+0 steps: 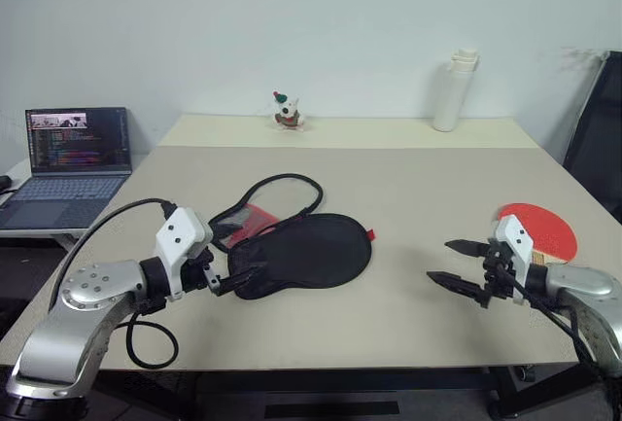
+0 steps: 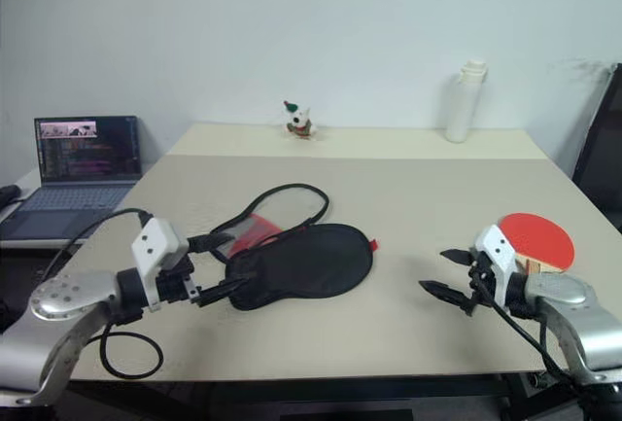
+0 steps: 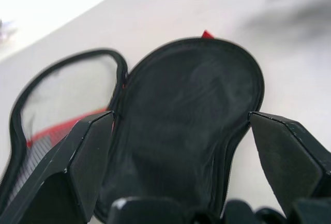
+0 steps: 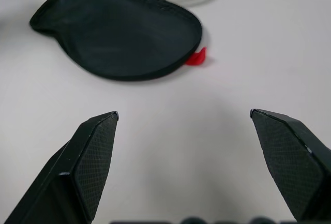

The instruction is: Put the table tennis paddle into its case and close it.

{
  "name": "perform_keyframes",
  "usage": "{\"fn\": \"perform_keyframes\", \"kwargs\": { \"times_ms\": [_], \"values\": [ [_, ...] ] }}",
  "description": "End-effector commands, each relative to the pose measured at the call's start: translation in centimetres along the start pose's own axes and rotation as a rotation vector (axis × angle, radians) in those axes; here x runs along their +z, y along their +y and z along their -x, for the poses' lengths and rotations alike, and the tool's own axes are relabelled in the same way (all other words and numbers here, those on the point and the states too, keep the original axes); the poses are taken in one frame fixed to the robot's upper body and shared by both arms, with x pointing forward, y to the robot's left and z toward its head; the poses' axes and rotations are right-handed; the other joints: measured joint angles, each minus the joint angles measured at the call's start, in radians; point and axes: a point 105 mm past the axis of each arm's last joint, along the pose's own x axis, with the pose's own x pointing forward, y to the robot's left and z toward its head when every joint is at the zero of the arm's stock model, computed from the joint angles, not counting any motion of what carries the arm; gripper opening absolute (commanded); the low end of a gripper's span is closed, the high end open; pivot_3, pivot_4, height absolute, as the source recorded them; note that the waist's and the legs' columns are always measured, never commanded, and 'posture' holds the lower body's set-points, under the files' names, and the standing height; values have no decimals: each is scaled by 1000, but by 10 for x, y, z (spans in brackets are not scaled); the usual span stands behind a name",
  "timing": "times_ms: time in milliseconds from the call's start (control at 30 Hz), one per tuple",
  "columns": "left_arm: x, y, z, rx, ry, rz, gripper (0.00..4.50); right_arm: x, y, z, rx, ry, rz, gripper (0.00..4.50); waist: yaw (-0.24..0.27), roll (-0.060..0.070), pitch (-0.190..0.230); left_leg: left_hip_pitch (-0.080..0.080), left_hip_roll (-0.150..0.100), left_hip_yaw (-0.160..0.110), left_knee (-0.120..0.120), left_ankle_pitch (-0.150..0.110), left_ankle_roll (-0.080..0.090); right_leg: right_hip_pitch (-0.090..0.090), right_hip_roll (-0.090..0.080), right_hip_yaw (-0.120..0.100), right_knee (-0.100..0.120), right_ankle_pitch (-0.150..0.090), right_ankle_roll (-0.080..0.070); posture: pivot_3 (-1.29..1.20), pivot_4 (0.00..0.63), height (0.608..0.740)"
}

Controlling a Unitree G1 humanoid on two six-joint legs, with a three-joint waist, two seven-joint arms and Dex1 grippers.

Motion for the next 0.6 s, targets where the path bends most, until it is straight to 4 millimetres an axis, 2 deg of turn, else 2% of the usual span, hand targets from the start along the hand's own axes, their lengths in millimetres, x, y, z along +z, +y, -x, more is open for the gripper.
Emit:
{"fn": "perform_keyframes", "kwargs": {
  "times_ms": [33,167,367,500,600],
  "values": [
    [-1,8,-5,30,-23,-29,4499,14,-6,17,-52,-7,47,4482,0,0,0,0,0,0,0,0,0,0,0,0,0,0,0,0,150,740],
    [-7,13,-14,35,-30,-36,4499,12,0,21,-57,8,39,4482,1,-1,-1,1,0,0,1,0,0,2,0,0,0,0,0,0,150,740],
    [-17,14,-16,-93,30,-22,4499,18,5,25,-62,-8,43,4482,0,-1,-1,1,0,0,0,0,0,1,0,0,0,0,0,0,150,740],
    [-24,12,-13,-205,92,-69,4499,25,20,13,-1,-49,34,4482,-2,-1,-1,1,0,1,0,0,0,1,4,0,0,0,0,0,150,740],
    [-40,15,-12,-257,156,-127,4499,31,35,2,51,-82,26,4482,-1,-1,-1,1,0,0,0,0,0,1,4,0,0,0,0,0,150,740]
  ]
}}
